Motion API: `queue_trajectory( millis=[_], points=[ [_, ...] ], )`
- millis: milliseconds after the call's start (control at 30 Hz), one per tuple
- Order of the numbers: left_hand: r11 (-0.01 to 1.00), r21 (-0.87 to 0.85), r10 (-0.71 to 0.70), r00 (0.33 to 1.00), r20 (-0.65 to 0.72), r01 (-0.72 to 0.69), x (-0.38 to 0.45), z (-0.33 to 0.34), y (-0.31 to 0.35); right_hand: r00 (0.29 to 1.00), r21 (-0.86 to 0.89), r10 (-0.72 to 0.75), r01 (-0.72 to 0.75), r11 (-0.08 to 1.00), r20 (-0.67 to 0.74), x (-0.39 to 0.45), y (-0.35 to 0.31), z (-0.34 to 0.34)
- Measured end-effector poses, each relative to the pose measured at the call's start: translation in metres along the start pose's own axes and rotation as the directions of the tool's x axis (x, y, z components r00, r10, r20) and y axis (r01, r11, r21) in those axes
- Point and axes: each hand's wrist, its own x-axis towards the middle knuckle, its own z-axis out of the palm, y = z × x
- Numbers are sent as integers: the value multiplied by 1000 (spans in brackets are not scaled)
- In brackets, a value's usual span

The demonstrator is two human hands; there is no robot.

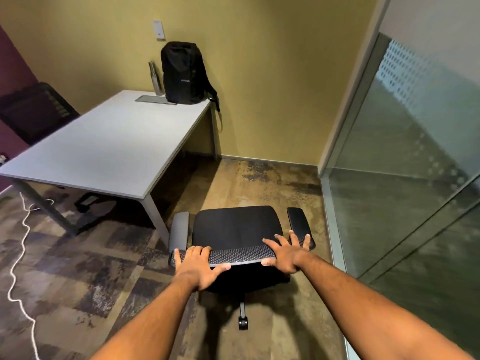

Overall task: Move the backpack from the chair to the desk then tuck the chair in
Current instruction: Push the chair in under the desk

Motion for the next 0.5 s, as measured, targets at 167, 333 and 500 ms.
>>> queue_trajectory(
  millis=[167,333,500],
  points=[
    [1000,-24,-2,1000,-25,1,46,-16,5,999,9,-43,43,999,-18,44,14,-31],
    [998,-35,-56,998,-37,55,92,-31,25,995,-33,-91,89,995,-43,94,38,-66],
    [990,-11,-137,991,-1,137,143,-52,55,983,-116,-159,148,982,-95,141,68,-111]
  ],
)
